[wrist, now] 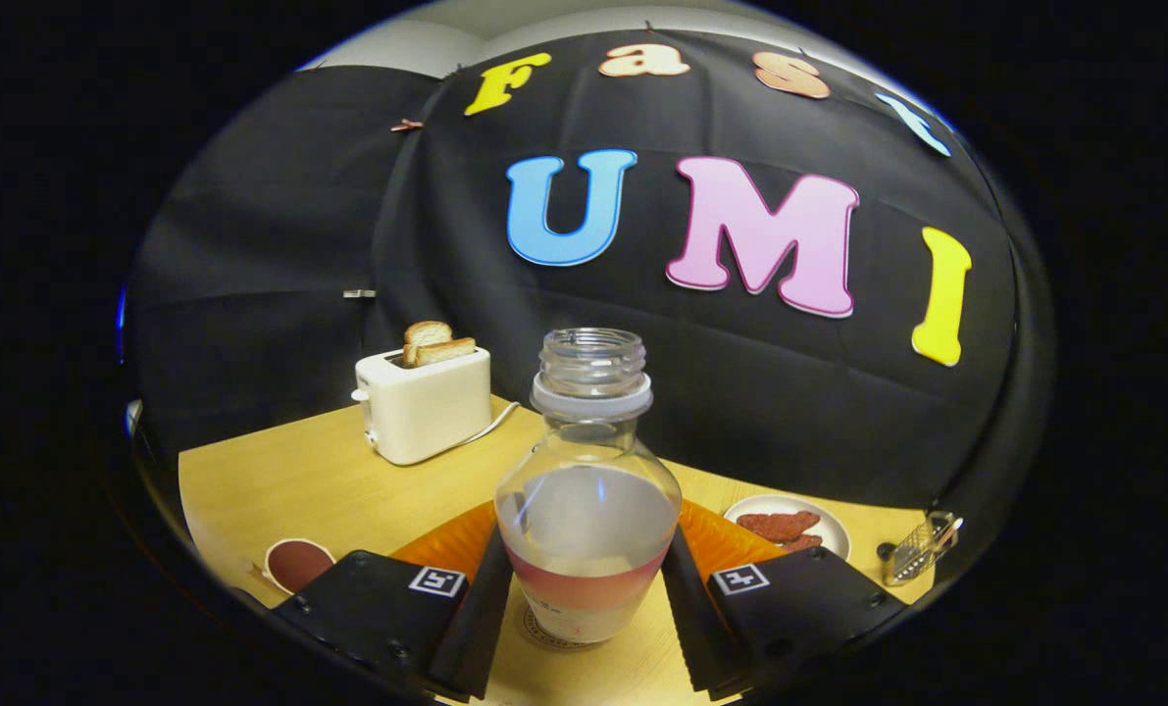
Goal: Take the bottle from table, then pour the juice into the cup, finally place the bottle on the coaster
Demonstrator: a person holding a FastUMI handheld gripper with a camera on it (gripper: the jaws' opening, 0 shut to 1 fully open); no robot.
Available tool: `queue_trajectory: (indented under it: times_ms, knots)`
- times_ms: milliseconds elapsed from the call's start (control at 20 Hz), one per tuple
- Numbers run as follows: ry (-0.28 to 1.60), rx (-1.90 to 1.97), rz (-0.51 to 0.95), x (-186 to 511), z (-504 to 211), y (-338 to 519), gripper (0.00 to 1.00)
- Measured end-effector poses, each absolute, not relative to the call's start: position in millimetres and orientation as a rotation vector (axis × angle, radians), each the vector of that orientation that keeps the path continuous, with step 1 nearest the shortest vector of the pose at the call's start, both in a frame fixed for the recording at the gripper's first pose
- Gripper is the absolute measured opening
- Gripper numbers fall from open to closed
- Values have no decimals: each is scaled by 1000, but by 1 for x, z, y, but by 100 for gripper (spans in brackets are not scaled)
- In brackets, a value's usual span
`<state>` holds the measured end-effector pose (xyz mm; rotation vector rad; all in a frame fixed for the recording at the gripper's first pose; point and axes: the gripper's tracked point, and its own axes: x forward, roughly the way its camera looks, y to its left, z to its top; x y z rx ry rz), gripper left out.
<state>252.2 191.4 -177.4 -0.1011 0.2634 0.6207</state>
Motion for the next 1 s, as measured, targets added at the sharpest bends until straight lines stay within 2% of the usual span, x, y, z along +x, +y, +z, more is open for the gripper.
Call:
queue_trajectory:
  times_ms: [300, 1000]
  knots:
    - [276, -27, 559, 276, -220, 192, 76]
    - [316, -8, 576, 272, -264, 187, 77]
